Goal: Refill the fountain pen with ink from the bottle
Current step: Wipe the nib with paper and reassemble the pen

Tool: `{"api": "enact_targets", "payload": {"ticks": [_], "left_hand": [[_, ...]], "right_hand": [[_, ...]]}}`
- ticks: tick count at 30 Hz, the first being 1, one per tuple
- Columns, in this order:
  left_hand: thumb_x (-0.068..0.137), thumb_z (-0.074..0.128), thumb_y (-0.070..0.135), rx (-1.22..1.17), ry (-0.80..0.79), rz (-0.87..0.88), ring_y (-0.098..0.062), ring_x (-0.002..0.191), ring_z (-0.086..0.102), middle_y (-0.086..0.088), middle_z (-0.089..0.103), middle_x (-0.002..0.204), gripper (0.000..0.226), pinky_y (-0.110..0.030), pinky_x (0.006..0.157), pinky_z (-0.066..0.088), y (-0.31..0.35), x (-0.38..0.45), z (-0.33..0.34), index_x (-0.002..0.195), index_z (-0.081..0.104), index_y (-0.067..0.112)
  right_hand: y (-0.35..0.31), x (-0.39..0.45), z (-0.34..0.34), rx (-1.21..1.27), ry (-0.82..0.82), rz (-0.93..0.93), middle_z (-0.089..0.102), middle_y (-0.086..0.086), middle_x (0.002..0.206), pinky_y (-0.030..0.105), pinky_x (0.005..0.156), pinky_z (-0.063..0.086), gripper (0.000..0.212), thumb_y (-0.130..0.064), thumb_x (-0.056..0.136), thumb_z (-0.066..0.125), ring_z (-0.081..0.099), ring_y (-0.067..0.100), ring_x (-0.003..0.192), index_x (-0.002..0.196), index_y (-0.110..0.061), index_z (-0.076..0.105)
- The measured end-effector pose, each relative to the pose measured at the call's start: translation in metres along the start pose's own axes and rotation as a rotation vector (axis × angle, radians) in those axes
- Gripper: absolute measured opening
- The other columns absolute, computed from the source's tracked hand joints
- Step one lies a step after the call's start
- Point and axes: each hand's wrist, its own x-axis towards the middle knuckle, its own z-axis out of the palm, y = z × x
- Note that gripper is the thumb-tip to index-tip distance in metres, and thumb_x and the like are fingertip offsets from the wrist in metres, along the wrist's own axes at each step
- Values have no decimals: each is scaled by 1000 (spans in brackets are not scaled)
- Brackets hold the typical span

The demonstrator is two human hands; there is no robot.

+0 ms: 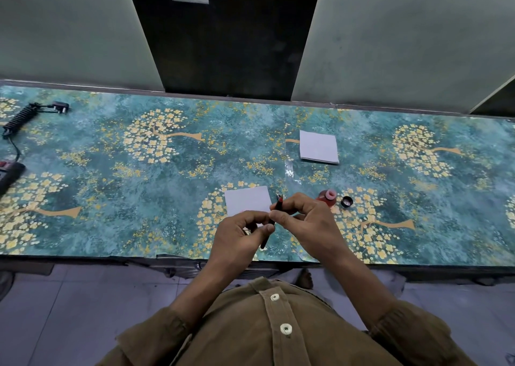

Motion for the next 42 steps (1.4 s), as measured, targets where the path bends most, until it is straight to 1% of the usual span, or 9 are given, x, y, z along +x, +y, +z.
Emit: {"api": "enact_targets", "payload": {"ticks": [7, 13, 17, 25, 29, 33, 37, 40, 42], "left_hand": [[83, 77, 10, 2, 49, 6, -1, 39, 43, 14, 60, 52, 8, -11, 47, 31, 6, 9, -4, 89, 79, 15], [83, 77, 10, -10, 67, 14, -1, 39, 43, 10, 60, 53, 10, -10, 47, 32, 8, 18, -2, 91, 80, 16], [84, 76, 9, -5, 90, 24, -2, 41, 43, 21, 63, 56, 12, -9, 48, 32, 7, 23, 4, 94, 79, 16], [84, 77, 16, 14, 36, 23, -10, 48, 48, 6, 66, 58, 13, -21, 49, 38, 8, 34, 19, 93, 79, 26], [84, 77, 17, 44, 19, 39, -8, 49, 48, -1, 68, 63, 10, -18, 51, 37, 10, 37, 25, 92, 79, 23], [84, 77, 18, 45, 25, 31, -2, 46, 42, 14, 65, 59, 12, -14, 50, 34, 8, 33, 33, 94, 79, 24], [84, 77, 13, 41, -3, 35, -1, 43, 43, 25, 64, 59, 12, -9, 49, 32, 11, 28, 40, 95, 79, 19], [85, 76, 12, 44, -11, 16, 1, 44, 45, 27, 64, 59, 12, -7, 49, 33, 12, 25, 42, 95, 79, 16], [85, 76, 13, 54, 5, -5, 0, 48, 47, 28, 65, 61, 12, -8, 51, 34, 10, 24, 44, 96, 79, 16]], "right_hand": [[-1, 11, 4, -24, 33, -1, 71, 7, 88, 50, 73, 56, 15, -25, 80, 81, 68, 27, 82, 87, -12, 77], [-3, 19, 3, -25, 55, -1, 70, 9, 85, 52, 71, 54, 14, -24, 80, 81, 65, 31, 79, 84, -12, 75], [-1, 24, 2, -26, 75, 5, 72, 6, 86, 52, 72, 55, 19, -35, 78, 80, 67, 27, 79, 82, -17, 75], [1, 25, -16, -72, 89, 39, 70, 0, 84, 46, 73, 56, 15, -32, 82, 80, 65, 14, 77, 87, -19, 75], [7, 25, -26, -10, 12, 28, 71, -2, 91, 50, 75, 58, 10, -24, 86, 75, 69, 17, 85, 96, -24, 78], [10, 24, -32, -24, 17, 58, 73, -3, 85, 48, 72, 58, 9, -28, 81, 80, 67, 14, 76, 83, -20, 77], [14, 19, -35, -19, 60, 114, 61, 3, 65, 45, 62, 52, 32, -41, 72, 85, 58, 22, 63, 64, -25, 59], [17, 17, -39, 56, -15, 123, 68, 3, 76, 44, 64, 54, 17, -31, 79, 82, 64, 20, 70, 83, -21, 68], [16, 15, -42, 77, -63, 109, 74, 5, 88, 33, 65, 57, 12, -19, 88, 74, 70, 18, 78, 100, -16, 73]]}}
